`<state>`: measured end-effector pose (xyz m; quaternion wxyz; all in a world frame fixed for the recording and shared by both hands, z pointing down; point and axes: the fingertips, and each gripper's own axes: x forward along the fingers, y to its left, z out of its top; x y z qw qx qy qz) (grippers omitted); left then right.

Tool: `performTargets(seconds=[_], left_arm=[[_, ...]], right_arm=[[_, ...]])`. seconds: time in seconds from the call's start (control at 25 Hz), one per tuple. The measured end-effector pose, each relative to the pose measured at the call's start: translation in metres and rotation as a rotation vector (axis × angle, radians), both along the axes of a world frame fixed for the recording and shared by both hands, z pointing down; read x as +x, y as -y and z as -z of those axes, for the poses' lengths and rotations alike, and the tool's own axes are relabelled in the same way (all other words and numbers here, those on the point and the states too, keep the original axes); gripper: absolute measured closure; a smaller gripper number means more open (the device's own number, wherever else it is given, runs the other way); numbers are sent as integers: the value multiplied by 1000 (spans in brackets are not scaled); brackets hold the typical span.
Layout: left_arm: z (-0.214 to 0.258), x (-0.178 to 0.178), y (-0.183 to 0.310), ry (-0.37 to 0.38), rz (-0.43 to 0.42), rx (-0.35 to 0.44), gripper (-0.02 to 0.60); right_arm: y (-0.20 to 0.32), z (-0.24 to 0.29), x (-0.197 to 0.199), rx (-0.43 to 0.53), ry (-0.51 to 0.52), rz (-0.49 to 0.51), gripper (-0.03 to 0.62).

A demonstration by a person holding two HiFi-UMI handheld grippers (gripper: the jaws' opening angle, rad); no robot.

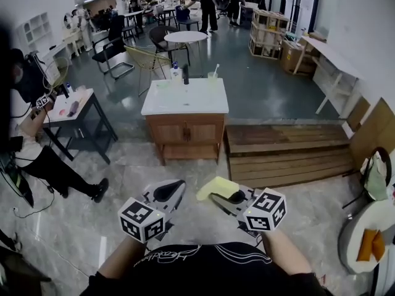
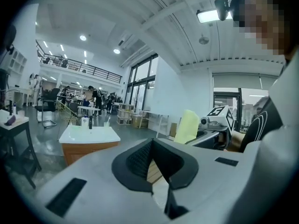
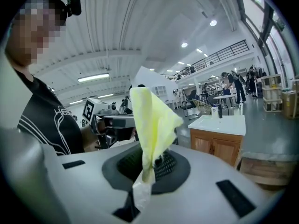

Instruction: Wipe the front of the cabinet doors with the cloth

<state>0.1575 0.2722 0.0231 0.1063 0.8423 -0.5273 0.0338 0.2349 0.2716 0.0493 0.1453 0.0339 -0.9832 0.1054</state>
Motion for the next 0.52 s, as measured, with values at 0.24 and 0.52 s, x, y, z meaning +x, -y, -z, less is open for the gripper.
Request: performTargets(seconds=[0.24,0.52], left_arm=[[0,27,-23,13,19,16,575],[2,39,-37,10,41,20,575]], right_arm=[[-17,3,23,57,8,14,553],[-31,3,31,72,12,40,553]])
